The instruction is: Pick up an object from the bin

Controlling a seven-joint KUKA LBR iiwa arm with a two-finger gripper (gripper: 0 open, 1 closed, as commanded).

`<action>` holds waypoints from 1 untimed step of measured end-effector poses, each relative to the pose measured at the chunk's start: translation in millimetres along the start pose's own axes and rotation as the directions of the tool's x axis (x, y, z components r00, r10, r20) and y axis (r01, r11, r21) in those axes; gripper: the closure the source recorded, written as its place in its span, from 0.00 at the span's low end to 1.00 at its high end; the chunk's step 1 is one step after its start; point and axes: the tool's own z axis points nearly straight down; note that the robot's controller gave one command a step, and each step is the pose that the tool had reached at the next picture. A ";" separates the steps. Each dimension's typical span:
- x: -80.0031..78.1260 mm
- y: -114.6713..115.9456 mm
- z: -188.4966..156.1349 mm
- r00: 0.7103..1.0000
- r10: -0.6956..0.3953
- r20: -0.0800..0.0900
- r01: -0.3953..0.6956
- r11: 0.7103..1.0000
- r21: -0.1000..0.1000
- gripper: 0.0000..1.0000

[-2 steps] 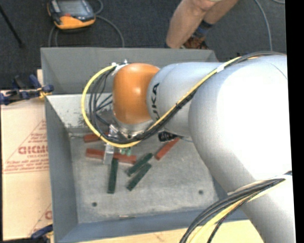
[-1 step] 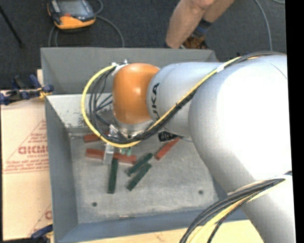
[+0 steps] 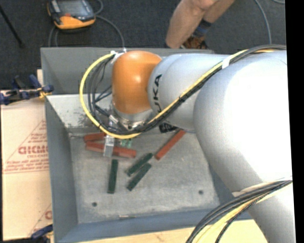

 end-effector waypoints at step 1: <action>13.6 -5.0 -124.5 0.998 -0.069 0.002 0.069 0.998 0.002 1.00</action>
Offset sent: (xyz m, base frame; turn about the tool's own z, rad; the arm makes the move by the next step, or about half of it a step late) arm 0.0000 0.0000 0.0000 0.0000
